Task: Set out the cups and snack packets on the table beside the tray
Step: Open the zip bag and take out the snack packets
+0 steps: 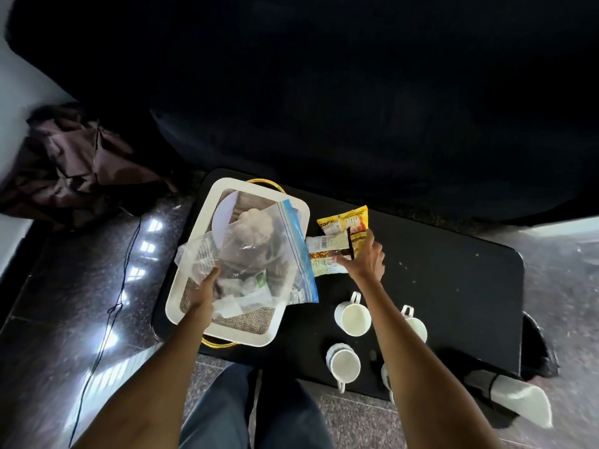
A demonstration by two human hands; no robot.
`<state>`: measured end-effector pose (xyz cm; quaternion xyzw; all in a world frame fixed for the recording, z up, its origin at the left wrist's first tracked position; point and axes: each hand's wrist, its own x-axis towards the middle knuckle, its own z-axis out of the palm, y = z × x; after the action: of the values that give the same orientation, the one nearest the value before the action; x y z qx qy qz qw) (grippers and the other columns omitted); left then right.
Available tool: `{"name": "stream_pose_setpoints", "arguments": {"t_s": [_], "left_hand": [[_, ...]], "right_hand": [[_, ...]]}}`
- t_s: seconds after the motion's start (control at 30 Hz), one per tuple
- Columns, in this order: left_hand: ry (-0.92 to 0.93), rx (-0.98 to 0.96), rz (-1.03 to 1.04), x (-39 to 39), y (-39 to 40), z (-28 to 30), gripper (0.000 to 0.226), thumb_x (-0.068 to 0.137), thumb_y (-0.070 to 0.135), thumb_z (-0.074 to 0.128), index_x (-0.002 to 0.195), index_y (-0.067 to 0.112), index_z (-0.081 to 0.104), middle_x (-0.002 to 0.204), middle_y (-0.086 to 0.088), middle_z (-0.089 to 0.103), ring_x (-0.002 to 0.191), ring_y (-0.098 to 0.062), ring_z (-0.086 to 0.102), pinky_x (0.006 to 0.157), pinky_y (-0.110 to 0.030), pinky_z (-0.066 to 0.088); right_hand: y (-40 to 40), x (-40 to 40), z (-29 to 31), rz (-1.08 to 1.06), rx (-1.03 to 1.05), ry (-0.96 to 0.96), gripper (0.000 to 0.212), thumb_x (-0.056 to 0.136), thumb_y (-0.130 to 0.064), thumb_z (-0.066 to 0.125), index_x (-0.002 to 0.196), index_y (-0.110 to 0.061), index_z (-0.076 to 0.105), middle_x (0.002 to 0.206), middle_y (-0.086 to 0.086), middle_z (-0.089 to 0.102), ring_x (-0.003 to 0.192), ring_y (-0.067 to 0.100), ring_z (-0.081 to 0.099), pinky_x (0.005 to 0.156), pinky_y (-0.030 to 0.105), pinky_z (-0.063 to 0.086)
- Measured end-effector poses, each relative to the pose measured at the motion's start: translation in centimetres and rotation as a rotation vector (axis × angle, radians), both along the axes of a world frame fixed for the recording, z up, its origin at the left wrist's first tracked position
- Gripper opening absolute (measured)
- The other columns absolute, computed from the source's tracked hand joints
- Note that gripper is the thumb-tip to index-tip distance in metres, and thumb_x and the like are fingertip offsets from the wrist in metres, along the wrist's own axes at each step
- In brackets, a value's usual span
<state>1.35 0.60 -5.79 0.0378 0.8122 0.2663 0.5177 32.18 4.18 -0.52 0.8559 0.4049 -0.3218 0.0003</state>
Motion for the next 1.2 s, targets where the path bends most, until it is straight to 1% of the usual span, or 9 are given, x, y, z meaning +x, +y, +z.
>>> {"name": "stream_pose_setpoints", "arguments": {"t_s": [0.1,0.2,0.4,0.47,0.6,0.77,0.93,1.1,1.2], "left_hand": [[0.007,-0.004,-0.048,0.2,-0.5,0.2,0.048,0.090,0.029,0.060,0.125,-0.003,0.050,0.099,-0.016,0.063,0.080,-0.029,0.062,0.065,-0.034,0.050],[-0.021,0.047,-0.107,-0.5,-0.7,0.1,0.016,0.095,0.020,0.052,0.107,0.009,0.054,0.074,-0.005,0.057,0.060,-0.016,0.053,0.035,-0.017,0.047],[-0.041,0.082,-0.169,-1.2,-1.1,0.6,0.024,0.098,0.018,0.045,0.076,0.017,0.054,0.076,-0.007,0.054,0.060,-0.018,0.051,0.054,-0.030,0.040],[-0.046,0.067,-0.187,-1.2,-1.3,1.1,0.023,0.099,0.023,0.043,0.080,0.015,0.054,0.072,-0.006,0.053,0.054,-0.016,0.053,0.050,-0.025,0.037],[-0.077,0.041,-0.218,-1.2,-1.0,2.2,0.032,0.099,0.030,0.040,0.075,0.016,0.055,0.067,-0.006,0.052,0.055,-0.018,0.048,0.049,-0.026,0.032],[-0.178,0.108,-0.119,-0.9,0.3,4.1,0.027,0.098,0.023,0.044,0.076,0.013,0.055,0.040,0.002,0.057,0.034,-0.008,0.051,0.036,-0.015,0.035],[0.042,0.019,-0.040,-1.2,1.4,4.8,0.037,0.099,0.019,0.038,0.129,0.000,0.051,0.095,-0.006,0.057,0.061,-0.009,0.045,0.058,-0.024,0.041],[0.050,-0.118,-0.070,-1.5,0.9,6.2,0.053,0.098,0.039,0.043,0.135,0.002,0.042,0.133,-0.016,0.052,0.108,-0.025,0.062,0.085,-0.030,0.054],[0.026,-0.088,-0.178,-1.9,-0.3,5.3,0.040,0.099,0.023,0.041,0.134,0.003,0.044,0.136,-0.016,0.054,0.121,-0.029,0.058,0.055,-0.015,0.055]], "right_hand": [[-0.3,-1.1,0.5,0.109,0.286,-0.090,0.053,0.087,-0.028,0.064,0.132,-0.010,0.043,0.133,0.014,0.049,0.123,0.030,0.047,0.094,0.046,0.048],[-0.6,-4.2,1.1,0.189,0.479,0.105,0.014,0.094,-0.013,0.050,0.099,-0.008,0.062,0.085,0.007,0.068,0.070,0.018,0.062,0.053,0.030,0.046],[-1.2,-9.1,-0.7,0.304,0.056,0.641,0.032,0.087,0.004,0.054,0.073,-0.023,0.063,0.071,-0.013,0.058,0.076,0.007,0.057,0.066,0.018,0.044],[-1.6,-10.0,-1.4,0.391,-0.139,0.690,0.033,0.086,0.010,0.053,0.091,-0.022,0.060,0.090,-0.003,0.060,0.094,0.013,0.053,0.075,0.018,0.048],[-2.3,-10.9,-1.8,0.389,-0.162,0.655,0.046,0.088,0.016,0.045,0.132,0.003,0.043,0.115,0.018,0.057,0.094,0.013,0.050,0.053,-0.001,0.044],[-1.4,-11.5,0.8,0.486,-0.104,0.620,0.020,0.092,-0.011,0.056,0.107,-0.002,0.065,0.108,0.022,0.068,0.098,0.031,0.064,0.080,0.024,0.050],[1.9,-5.8,4.9,0.140,0.004,0.880,0.021,0.084,-0.011,0.067,0.102,0.000,0.065,0.091,0.006,0.066,0.084,0.021,0.061,0.068,0.023,0.054],[2.7,1.2,6.0,-0.317,0.159,0.880,0.015,0.089,-0.017,0.063,0.102,-0.010,0.062,0.093,0.001,0.065,0.090,0.020,0.061,0.079,0.037,0.048],[1.4,1.9,4.2,-0.489,0.220,0.647,0.032,0.088,-0.024,0.065,0.114,-0.006,0.060,0.100,0.006,0.067,0.089,0.022,0.064,0.075,0.037,0.053]]}}
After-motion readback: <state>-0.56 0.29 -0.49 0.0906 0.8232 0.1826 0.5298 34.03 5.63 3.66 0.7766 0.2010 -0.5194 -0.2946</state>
